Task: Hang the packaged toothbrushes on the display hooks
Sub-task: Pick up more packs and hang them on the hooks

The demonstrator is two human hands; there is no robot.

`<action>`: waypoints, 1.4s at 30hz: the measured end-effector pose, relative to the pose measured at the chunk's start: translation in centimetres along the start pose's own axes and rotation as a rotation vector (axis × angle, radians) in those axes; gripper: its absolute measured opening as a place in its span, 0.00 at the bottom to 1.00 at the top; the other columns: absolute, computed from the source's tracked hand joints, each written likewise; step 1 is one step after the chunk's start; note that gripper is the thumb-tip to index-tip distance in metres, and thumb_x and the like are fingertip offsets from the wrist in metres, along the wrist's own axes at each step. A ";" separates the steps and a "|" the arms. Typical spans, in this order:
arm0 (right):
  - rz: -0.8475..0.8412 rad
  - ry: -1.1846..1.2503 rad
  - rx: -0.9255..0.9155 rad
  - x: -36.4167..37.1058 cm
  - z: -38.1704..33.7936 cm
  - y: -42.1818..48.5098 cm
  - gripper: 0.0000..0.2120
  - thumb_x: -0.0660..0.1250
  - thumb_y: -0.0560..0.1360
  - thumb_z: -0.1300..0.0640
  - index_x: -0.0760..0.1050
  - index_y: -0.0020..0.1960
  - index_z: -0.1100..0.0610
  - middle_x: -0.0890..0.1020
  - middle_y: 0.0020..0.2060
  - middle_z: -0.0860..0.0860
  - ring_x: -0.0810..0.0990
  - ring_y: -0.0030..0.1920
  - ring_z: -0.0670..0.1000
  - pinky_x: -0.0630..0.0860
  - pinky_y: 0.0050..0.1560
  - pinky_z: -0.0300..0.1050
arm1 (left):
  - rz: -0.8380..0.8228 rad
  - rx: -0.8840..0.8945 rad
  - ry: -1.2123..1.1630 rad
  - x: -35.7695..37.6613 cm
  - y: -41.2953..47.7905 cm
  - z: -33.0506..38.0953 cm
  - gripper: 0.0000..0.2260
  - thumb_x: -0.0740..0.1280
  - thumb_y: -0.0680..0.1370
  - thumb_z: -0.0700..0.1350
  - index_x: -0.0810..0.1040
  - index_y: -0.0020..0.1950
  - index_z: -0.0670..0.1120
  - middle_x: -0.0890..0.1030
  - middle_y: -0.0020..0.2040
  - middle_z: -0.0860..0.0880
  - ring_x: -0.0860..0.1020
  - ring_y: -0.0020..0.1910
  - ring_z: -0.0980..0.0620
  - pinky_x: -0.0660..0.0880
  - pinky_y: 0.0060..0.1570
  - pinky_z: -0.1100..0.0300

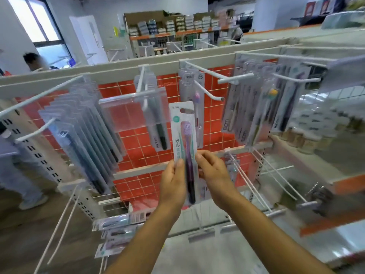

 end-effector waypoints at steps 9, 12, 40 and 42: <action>0.067 -0.007 -0.051 -6.2 -1.9 -0.9 0.10 0.60 0.81 0.59 0.79 0.49 0.59 0.83 0.42 0.54 0.81 0.42 0.47 0.79 0.44 0.40 | -0.091 0.009 0.020 6.2 -1.4 1.0 0.11 0.58 0.83 0.49 0.81 0.50 0.51 0.84 0.47 0.48 0.83 0.49 0.49 0.81 0.50 0.55; 0.076 -0.005 -0.053 -8.2 -2.5 -1.0 0.10 0.60 0.81 0.60 0.80 0.50 0.59 0.84 0.45 0.56 0.83 0.45 0.50 0.81 0.49 0.44 | -0.073 0.000 -0.002 7.7 -2.0 1.3 0.10 0.60 0.82 0.48 0.81 0.49 0.52 0.85 0.45 0.52 0.83 0.47 0.53 0.81 0.48 0.58; 0.161 0.008 -0.107 -17.9 -4.3 -7.7 0.06 0.63 0.79 0.59 0.76 0.54 0.53 0.83 0.47 0.52 0.84 0.47 0.48 0.81 0.44 0.42 | -0.134 0.167 0.160 14.9 -8.1 1.7 0.03 0.69 0.78 0.41 0.82 0.48 0.47 0.84 0.42 0.51 0.82 0.43 0.54 0.80 0.47 0.59; 0.193 0.019 -0.115 -19.2 -4.4 -7.7 0.06 0.63 0.79 0.60 0.76 0.54 0.53 0.83 0.46 0.52 0.84 0.47 0.48 0.81 0.44 0.42 | -0.157 0.155 0.151 16.3 -8.1 1.6 0.03 0.69 0.77 0.41 0.82 0.48 0.46 0.85 0.42 0.50 0.83 0.44 0.53 0.81 0.47 0.57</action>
Point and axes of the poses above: each hand's wrist, its own y-axis towards the middle knuckle, its own x-axis out of the palm, z = x × y, the point moved 10 cm from there along y, towards the middle knuckle
